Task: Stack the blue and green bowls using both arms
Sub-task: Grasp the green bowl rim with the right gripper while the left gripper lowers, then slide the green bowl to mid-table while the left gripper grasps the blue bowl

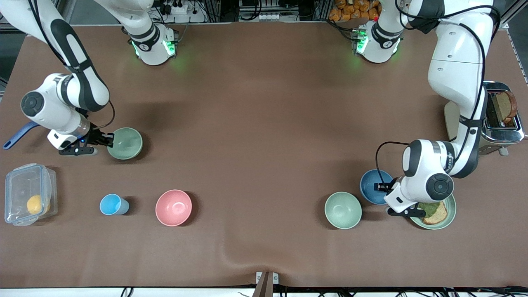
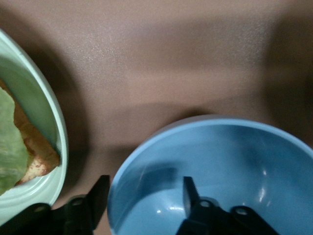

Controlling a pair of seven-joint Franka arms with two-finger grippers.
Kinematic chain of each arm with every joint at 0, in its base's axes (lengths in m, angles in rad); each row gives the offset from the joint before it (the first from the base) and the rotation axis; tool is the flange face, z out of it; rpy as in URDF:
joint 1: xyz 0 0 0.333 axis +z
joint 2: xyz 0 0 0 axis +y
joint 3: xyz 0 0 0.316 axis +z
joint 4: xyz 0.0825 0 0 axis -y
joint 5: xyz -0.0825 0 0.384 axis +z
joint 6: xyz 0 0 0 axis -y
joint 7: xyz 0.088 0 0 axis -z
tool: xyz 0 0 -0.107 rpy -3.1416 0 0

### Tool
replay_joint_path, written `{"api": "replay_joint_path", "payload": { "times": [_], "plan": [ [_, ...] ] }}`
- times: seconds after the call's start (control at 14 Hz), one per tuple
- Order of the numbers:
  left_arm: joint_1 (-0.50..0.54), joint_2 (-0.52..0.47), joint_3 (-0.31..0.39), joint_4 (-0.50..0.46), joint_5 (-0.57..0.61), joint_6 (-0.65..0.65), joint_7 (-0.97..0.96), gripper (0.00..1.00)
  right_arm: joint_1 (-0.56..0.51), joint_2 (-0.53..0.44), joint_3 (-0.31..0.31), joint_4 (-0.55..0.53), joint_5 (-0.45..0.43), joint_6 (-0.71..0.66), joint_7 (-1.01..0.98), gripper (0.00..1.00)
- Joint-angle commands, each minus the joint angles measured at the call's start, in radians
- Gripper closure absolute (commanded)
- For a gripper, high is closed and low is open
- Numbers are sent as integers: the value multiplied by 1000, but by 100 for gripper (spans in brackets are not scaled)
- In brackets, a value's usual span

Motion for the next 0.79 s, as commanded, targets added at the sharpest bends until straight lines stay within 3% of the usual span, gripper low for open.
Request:
{"api": "replay_joint_path", "payload": {
  "times": [0.0,0.21,0.43,0.71],
  "plan": [
    [0,-2,0,14,-16,2,11,100,62,-59,28,50,3,-149,155,100],
    [8,-51,-1,14,-26,2,6,100,174,-108,31,56,134,-209,276,100],
    [14,-118,-4,8,-35,-47,14,100,295,-119,34,70,185,-214,469,100],
    [-1,-210,-21,-6,-197,-157,-42,100,480,-113,32,86,262,-151,718,100]
  ]
}}
